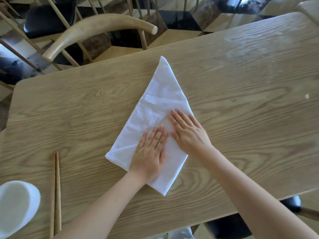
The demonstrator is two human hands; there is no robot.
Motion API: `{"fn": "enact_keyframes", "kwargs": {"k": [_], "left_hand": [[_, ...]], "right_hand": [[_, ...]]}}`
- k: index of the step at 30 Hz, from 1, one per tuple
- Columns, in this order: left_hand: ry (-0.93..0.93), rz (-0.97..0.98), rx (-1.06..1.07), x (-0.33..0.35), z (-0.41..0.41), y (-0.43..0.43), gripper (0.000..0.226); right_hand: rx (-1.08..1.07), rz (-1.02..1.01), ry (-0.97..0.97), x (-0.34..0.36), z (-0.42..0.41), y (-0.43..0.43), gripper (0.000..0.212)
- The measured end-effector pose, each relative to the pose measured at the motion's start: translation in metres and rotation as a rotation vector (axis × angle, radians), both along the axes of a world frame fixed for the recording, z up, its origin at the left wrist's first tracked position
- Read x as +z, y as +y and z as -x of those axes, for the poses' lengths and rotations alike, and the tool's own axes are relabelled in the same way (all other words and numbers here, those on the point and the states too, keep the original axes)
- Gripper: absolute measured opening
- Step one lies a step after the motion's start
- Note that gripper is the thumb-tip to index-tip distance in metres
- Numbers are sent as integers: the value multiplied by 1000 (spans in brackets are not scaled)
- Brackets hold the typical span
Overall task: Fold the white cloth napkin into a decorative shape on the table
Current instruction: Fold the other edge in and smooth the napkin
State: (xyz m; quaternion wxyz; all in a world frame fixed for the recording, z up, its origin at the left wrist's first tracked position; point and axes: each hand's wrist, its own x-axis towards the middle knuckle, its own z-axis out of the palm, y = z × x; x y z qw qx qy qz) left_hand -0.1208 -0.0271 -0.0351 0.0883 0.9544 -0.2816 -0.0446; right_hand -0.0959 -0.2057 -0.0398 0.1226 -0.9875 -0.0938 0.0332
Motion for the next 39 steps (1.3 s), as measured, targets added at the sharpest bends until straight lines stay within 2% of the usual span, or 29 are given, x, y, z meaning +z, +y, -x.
{"fn": "enact_keyframes", "kwargs": {"k": [4, 9, 13, 15, 19, 24, 26, 27, 30, 33, 35, 36, 39], "left_hand": [[1, -24, 5, -2, 0, 0, 54], [-14, -26, -18, 4, 0, 0, 53], [-17, 35, -46, 12, -22, -4, 49], [13, 22, -121, 14, -45, -15, 50], [-2, -55, -246, 12, -92, -43, 49], [-149, -238, -478, 17, -144, -71, 49], [-242, -279, -597, 27, -161, -82, 39], [-259, -369, -655, 34, -168, -87, 35], [-255, -703, -779, 54, -185, -102, 30], [-132, -878, -838, 74, -199, -114, 19], [-45, -952, -811, 92, -209, -114, 7], [-58, -967, -808, 101, -215, -110, 4], [-230, -891, -814, 129, -231, -81, 15]], "right_hand": [[-121, 65, 11, -3, -45, -27, 58], [-110, 96, 57, 5, -62, -38, 58], [-250, -122, -122, 23, -29, -36, 46], [-224, -153, -212, 25, 2, -24, 39], [-246, -176, -197, 18, 50, -3, 31], [-534, -362, -193, 20, 40, -14, 20], [-627, -444, -143, 25, 30, -16, 13], [-658, -463, -101, 27, 25, -17, 11], [-706, -487, 2, 31, 14, -23, 10], [-736, -527, 56, 34, 9, -28, 11], [-734, -545, 74, 35, 8, -30, 10], [-731, -552, 82, 35, 7, -30, 9], [-717, -564, 104, 35, 7, -32, 7]]}}
